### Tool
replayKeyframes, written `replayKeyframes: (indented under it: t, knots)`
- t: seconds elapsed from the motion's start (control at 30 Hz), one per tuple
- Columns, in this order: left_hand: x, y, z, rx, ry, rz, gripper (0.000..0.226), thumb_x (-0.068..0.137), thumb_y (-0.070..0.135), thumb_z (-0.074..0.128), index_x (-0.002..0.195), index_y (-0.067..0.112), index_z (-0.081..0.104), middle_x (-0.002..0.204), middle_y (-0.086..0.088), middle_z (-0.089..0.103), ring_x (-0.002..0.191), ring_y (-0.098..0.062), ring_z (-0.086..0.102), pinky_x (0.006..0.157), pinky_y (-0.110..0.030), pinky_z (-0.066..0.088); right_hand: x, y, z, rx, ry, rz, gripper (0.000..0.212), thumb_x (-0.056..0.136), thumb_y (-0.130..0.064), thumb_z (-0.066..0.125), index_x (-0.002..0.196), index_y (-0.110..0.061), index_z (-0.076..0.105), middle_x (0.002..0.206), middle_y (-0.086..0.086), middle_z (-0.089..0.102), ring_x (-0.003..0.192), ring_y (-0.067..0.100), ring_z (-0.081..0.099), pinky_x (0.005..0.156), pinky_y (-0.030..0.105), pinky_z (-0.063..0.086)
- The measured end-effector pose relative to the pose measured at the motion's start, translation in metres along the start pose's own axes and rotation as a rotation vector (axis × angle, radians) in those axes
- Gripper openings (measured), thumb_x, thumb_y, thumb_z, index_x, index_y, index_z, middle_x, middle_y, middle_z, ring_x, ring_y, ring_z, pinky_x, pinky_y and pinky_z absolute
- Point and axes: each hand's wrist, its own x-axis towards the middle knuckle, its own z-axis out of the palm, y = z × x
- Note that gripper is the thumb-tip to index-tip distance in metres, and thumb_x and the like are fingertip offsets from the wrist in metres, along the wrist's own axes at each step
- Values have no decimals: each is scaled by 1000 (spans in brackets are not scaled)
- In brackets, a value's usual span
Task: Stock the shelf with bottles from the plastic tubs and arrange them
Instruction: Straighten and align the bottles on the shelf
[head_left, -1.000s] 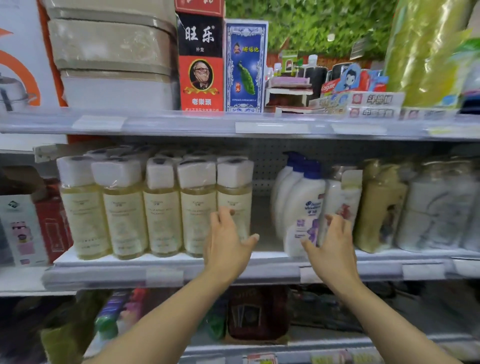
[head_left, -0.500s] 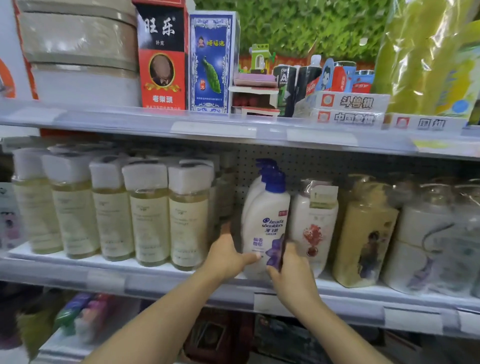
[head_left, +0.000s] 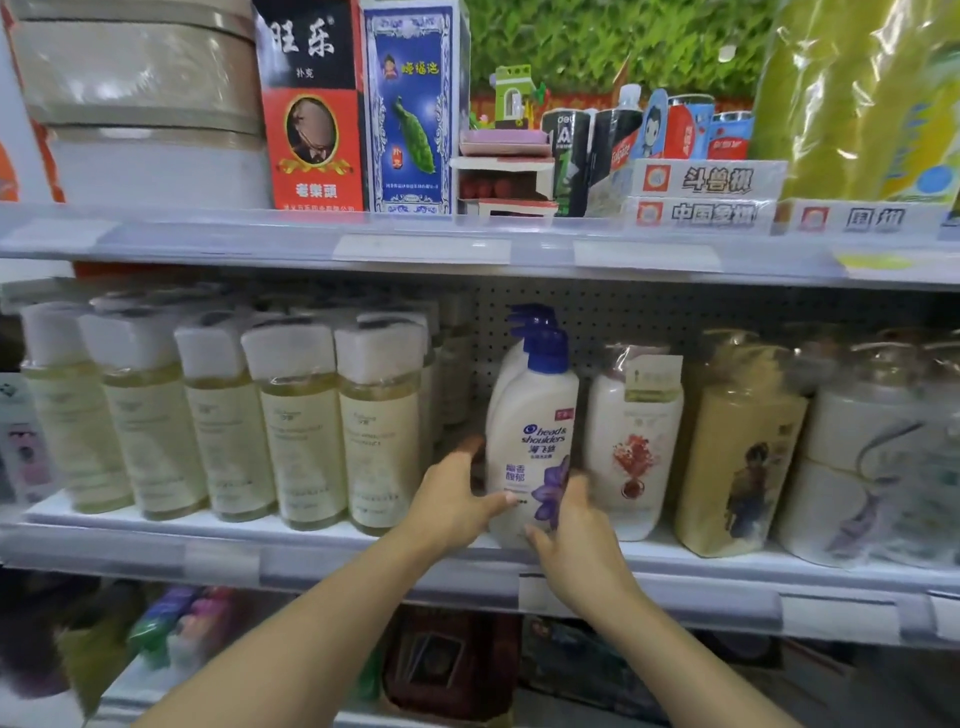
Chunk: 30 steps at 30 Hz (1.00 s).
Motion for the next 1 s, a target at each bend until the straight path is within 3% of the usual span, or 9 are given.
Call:
replayKeyframes:
  t: [0.17,0.37,0.43,0.53,0.7,0.77,0.87,1.0]
  knots:
    - [1,-2,-4,-15,-16,17,48,85,19,71,127,19,47,121,4,61,95,-5,53,79,-19,44,6,-1,4,126,-78,41,57,91,-13,59,134,-14,22,142,5,41,124,18,47,100,29,41]
    - [5,-10,-9,-42,-39,30,41,89,18,65,126,19,47,115,6,62,94,-5,55,63,-7,42,13,2,7,174,-108,62,57,90,-14,61,131,-16,21,139,3,45,114,13,49,94,26,43]
    - [7,-11,-10,-53,-53,20,38,90,17,65,123,20,48,118,4,63,97,-7,58,70,-10,46,13,1,10,173,-104,63,58,90,-14,61,132,-15,21,138,2,45,109,10,49,90,23,43]
    - [10,-13,-12,-41,-50,-6,34,89,18,66,119,19,50,117,1,65,101,-12,61,83,-24,52,15,-1,13,153,-103,67,61,90,-16,62,134,-14,20,139,3,46,117,15,51,97,29,44]
    - [11,-12,-14,-35,-55,-21,35,89,21,66,120,17,50,117,-1,64,100,-14,60,81,-25,50,16,0,10,145,-116,77,69,88,-14,64,138,-15,16,139,3,46,122,20,50,100,33,44]
    - [11,-9,-14,-69,-41,11,40,87,22,68,121,17,48,115,0,65,99,-15,62,78,-24,50,18,2,8,132,-136,80,64,86,-12,65,133,-16,22,133,3,49,116,19,53,96,31,46]
    - [16,-3,-15,-123,-35,28,44,84,25,71,120,19,47,113,1,65,99,-15,62,80,-27,52,25,4,4,85,-178,62,54,82,-9,68,123,-14,33,111,0,54,95,16,53,78,25,45]
    - [20,0,-17,-183,-76,15,47,84,23,71,124,19,46,117,1,64,105,-17,62,90,-36,54,32,6,5,96,-203,55,56,78,-8,71,122,-15,36,105,-3,54,91,15,54,75,22,43]
